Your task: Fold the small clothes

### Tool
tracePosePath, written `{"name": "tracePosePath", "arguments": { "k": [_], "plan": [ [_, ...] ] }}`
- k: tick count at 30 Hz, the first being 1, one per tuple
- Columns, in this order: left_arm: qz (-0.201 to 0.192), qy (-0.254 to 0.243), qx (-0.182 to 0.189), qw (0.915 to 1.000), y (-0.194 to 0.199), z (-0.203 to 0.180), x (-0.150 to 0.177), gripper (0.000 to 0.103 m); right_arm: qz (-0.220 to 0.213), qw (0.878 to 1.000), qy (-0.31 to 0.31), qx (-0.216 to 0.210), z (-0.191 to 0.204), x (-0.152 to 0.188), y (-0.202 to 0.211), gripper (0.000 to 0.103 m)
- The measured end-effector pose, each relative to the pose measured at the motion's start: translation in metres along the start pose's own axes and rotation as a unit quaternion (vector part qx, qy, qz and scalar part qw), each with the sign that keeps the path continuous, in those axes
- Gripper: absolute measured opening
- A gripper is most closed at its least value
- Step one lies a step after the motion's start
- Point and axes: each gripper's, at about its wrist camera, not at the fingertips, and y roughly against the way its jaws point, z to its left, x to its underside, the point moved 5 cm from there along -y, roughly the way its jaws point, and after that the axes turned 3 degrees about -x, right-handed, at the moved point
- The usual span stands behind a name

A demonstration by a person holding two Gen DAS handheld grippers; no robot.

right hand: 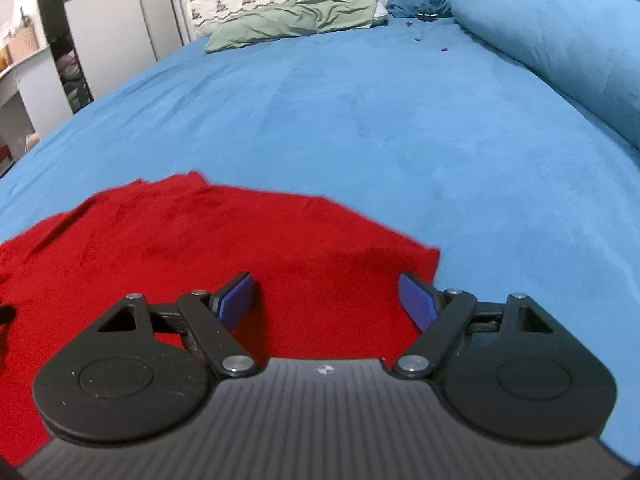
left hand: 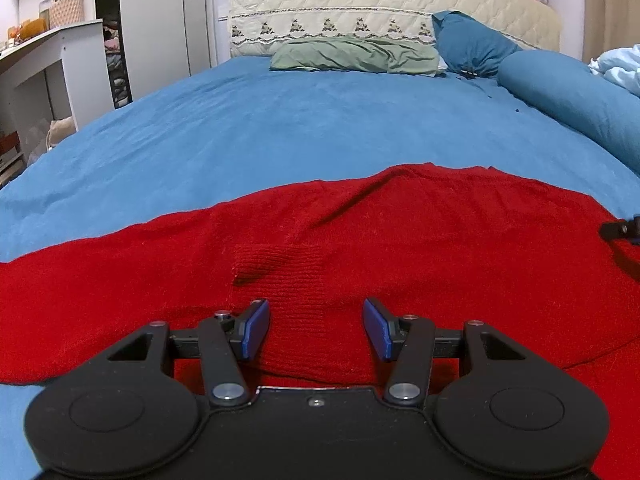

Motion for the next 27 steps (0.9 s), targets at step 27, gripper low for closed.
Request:
{"name": "tracePosePath", "arguments": {
  "k": [27],
  "plan": [
    [-0.033,0.05,-0.057,0.9966,0.144,0.064,-0.061,0.06,-0.004,0.999,-0.02,-0.032,0.104,-0.021,0.154,0.103]
  ]
}}
